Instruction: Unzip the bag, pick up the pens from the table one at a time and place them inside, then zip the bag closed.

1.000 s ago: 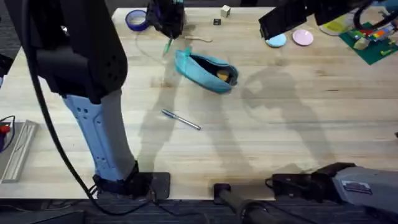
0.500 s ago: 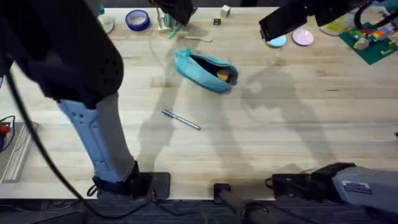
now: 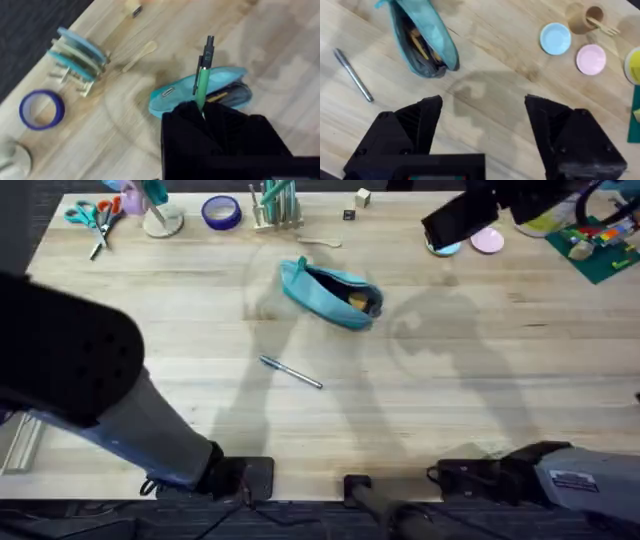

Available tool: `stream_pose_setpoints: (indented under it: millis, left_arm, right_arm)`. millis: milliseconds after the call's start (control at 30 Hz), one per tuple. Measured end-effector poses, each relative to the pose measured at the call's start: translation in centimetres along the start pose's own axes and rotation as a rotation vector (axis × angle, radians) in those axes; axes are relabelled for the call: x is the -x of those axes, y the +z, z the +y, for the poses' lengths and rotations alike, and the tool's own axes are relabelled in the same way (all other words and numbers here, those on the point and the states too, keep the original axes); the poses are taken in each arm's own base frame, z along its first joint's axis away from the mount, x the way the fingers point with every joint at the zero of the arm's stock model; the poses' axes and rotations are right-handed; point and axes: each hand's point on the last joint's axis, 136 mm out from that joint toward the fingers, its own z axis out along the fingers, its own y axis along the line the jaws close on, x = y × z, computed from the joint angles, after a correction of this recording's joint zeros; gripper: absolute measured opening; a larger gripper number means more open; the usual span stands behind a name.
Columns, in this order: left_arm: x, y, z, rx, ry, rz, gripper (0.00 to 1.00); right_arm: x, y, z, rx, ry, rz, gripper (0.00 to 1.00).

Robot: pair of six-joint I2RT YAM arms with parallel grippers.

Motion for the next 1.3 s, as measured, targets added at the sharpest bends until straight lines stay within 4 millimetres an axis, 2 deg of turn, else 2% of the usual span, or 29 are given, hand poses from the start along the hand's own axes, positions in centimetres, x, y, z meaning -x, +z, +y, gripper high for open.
stream_pose_setpoints:
  millis: [200, 433, 633, 800, 933, 1033, 1167, 1300]
  left_arm:
    - [0.7, -1.7, -1.5, -0.032, 0.102, -0.054, 0.042]
    - [0.3, -2.5, -3.5, -0.109, 0.157, -0.063, 0.041]
    - [0.5, -2.9, -5.4, -0.211, 0.176, -0.098, 0.042]
    - [0.0, -3.4, -7.5, -0.317, 0.223, -0.118, 0.041]
    - [0.2, -4.0, -8.9, -0.385, 0.322, -0.169, 0.042]
    - [0.5, -4.2, -9.4, -0.406, 0.383, -0.211, 0.042]
    - [0.8, -4.4, -9.7, -0.418, 0.425, -0.239, 0.042]
    - [0.9, -4.3, -10.3, -0.452, 0.456, -0.258, 0.042]
  right_arm:
    - [-1.5, -0.9, -0.1, -0.019, -0.010, 0.037, 0.998]
    - [-3.2, -5.7, 0.4, -0.037, -0.014, -0.035, 0.997]
    - [-7.1, -7.3, 1.4, -0.011, -0.017, 0.068, 0.997]
    - [-7.0, -7.6, 2.0, 0.025, -0.017, 0.045, 0.997]
    - [-7.1, -9.1, 2.8, 0.051, -0.017, -0.015, 0.997]
    - [-7.2, -10.6, 3.2, 0.057, -0.021, -0.075, 0.998]
    - [-6.3, -12.7, 3.3, 0.034, -0.030, -0.230, 0.997]
    - [-6.9, -13.4, 3.6, 0.015, -0.035, -0.338, 0.997]
